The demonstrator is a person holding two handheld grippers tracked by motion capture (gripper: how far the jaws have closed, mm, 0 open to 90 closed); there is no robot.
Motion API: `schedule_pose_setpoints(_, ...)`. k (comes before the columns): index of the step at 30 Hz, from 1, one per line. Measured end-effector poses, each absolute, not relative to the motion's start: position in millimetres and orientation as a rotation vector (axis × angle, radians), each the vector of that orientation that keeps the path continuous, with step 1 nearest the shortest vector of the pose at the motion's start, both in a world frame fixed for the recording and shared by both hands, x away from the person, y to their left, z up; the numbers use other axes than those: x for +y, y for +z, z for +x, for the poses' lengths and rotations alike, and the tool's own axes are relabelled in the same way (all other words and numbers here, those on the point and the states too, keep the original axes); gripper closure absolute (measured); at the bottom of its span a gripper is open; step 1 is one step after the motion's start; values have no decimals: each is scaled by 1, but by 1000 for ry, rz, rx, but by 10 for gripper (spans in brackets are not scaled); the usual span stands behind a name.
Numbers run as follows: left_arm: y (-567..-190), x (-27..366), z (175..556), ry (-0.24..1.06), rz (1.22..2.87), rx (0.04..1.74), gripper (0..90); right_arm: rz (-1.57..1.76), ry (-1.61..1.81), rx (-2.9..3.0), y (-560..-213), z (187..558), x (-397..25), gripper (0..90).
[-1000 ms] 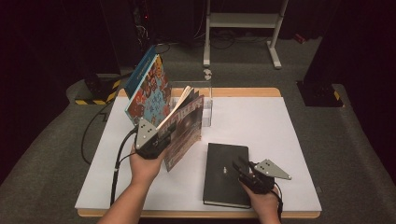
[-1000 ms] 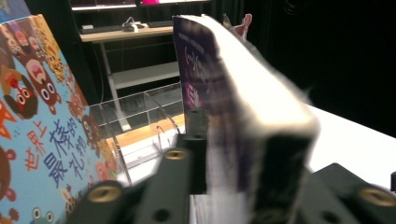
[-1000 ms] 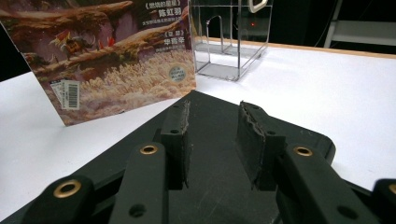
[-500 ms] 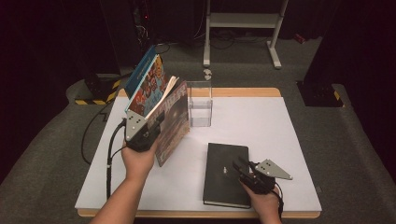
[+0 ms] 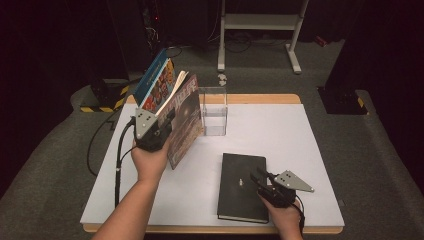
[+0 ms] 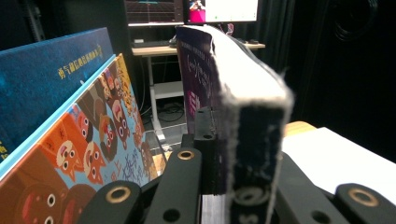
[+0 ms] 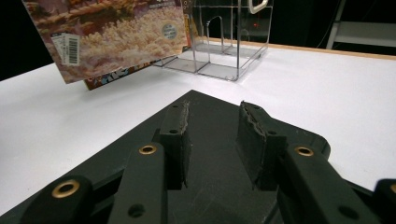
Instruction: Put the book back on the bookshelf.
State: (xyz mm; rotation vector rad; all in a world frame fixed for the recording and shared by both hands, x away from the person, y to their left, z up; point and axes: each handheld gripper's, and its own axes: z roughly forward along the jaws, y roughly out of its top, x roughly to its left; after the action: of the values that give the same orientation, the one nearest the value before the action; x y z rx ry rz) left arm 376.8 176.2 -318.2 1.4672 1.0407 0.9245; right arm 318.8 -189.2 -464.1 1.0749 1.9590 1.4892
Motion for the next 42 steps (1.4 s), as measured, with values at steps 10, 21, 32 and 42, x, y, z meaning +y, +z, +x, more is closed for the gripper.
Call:
schedule_pose_setpoints(10,-321,169,393,964,1450,1069,841,1073,1497,1956,-464,319,-191,633)
schedule_pose_setpoints(21,-324,162,413,992,1452,1087,841,1070,1502,1958,-464,320,-193,634)
schedule_pose_setpoints(32,-325,152,433,1013,1441,1094,841,1066,1515,1950,-462,318,-194,636)
schedule_pose_setpoints(42,-328,148,452,1023,1437,1111,841,1067,1531,1943,-461,318,-195,638)
